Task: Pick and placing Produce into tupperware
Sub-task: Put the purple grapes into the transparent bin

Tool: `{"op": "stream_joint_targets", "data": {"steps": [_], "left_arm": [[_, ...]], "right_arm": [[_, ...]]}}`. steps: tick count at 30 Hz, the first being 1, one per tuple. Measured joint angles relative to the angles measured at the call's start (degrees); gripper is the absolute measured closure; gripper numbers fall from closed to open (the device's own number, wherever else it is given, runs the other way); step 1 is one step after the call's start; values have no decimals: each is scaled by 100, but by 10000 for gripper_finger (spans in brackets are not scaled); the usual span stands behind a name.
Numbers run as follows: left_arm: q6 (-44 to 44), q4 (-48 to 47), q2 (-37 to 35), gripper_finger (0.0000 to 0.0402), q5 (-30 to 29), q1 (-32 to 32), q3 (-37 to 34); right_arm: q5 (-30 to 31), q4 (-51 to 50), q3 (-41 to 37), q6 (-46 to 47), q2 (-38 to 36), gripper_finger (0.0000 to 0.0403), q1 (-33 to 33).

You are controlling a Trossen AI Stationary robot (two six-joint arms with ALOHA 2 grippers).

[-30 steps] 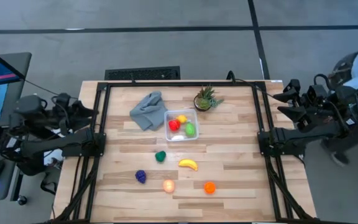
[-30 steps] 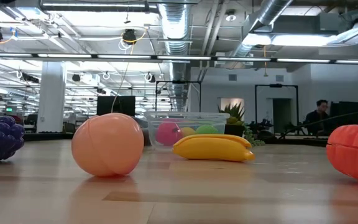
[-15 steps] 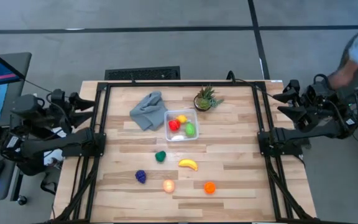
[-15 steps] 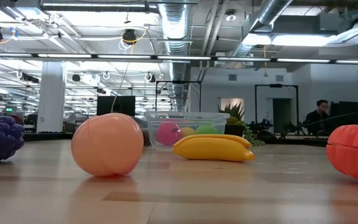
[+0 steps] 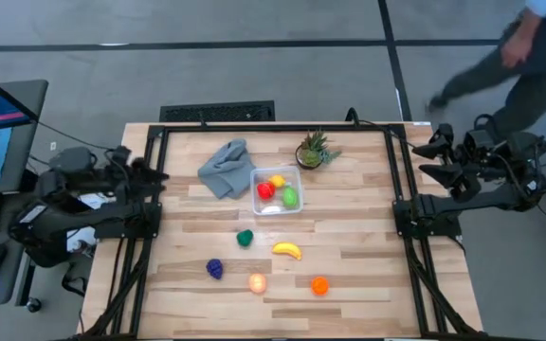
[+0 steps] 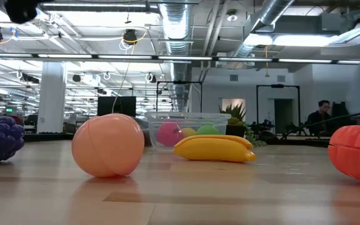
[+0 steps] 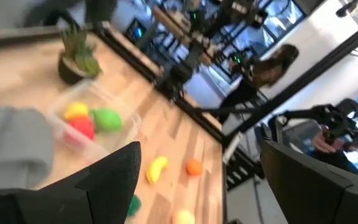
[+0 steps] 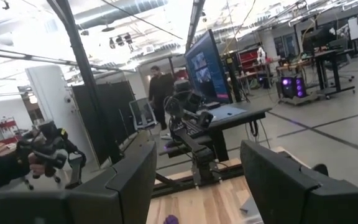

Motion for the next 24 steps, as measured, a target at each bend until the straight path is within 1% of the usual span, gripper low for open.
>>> {"op": "stream_joint_targets", "data": {"steps": [6,9,15,21,24], "left_arm": [[-78,434,3,98,449,0,-635],[102,644,4,112,614,0,-866],[251,706,2,136,783,-2,-1087],[-169,674,32,139,1265,-3,-1320],[-312,717,144,139,1404,-57,-1323]], "right_arm": [[0,1,0,-2,0,147,0],[0,1,0,-2,0,147,0],[0,4,0,-7,0,147,0],[6,5,0,-7,0,147,0],[127,5,0,53,0,147,0]]}}
